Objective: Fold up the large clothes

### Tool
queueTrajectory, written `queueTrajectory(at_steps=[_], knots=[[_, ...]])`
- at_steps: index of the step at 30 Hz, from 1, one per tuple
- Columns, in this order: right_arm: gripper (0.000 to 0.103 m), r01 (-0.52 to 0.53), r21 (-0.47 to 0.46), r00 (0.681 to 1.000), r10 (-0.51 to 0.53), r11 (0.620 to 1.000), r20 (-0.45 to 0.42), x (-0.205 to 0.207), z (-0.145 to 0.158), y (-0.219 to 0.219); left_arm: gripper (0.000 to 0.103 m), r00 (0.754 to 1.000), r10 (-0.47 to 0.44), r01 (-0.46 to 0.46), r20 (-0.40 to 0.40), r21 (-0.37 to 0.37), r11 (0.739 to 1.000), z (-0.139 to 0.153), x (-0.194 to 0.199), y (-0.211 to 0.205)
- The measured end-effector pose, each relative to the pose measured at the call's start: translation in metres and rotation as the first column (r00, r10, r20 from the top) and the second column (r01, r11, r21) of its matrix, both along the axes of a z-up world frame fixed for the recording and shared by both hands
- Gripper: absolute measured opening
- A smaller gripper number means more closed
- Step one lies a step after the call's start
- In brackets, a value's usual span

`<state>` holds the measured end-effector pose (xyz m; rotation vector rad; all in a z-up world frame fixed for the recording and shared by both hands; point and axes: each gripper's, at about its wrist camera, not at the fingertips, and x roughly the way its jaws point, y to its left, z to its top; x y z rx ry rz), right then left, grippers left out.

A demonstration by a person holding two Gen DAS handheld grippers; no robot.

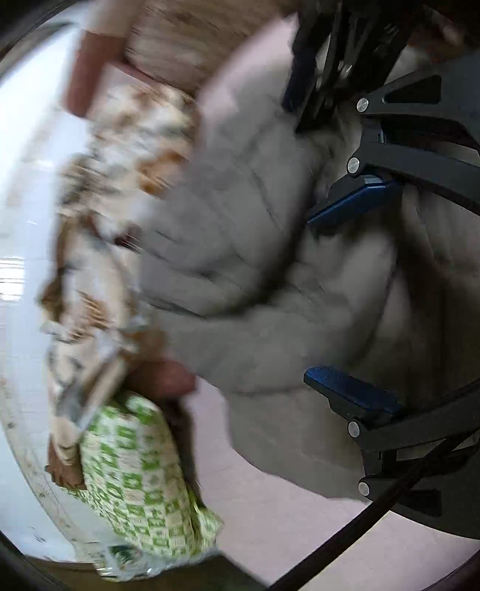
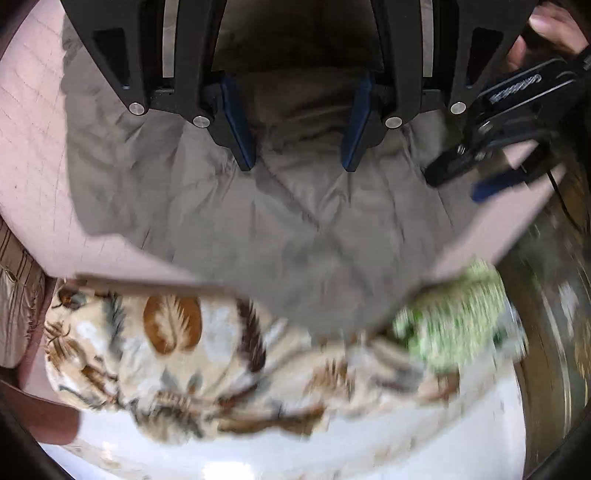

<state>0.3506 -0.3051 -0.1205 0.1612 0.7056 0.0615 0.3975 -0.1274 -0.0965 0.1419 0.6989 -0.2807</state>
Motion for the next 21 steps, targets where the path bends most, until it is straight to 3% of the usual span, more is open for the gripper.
queueTrajectory(at_steps=[3, 18, 21], knots=[[0.053, 0.003, -0.021, 0.999, -0.004, 1.000, -0.048, 0.005, -0.015, 0.005, 0.082, 0.998, 0.001, 0.002, -0.058, 0.049, 0.999, -0.017, 0.007, -0.003], [0.053, -0.008, -0.015, 0.997, 0.007, 1.000, -0.072, -0.002, -0.013, 0.003, 0.084, 1.000, -0.018, 0.019, -0.014, 0.070, 0.997, -0.012, -0.011, 0.000], [0.054, -0.013, 0.052, 0.999, 0.015, 0.999, -0.031, -0.011, 0.001, -0.005, 0.084, 1.000, -0.027, 0.027, 0.015, 0.037, 0.999, 0.002, -0.016, 0.006]])
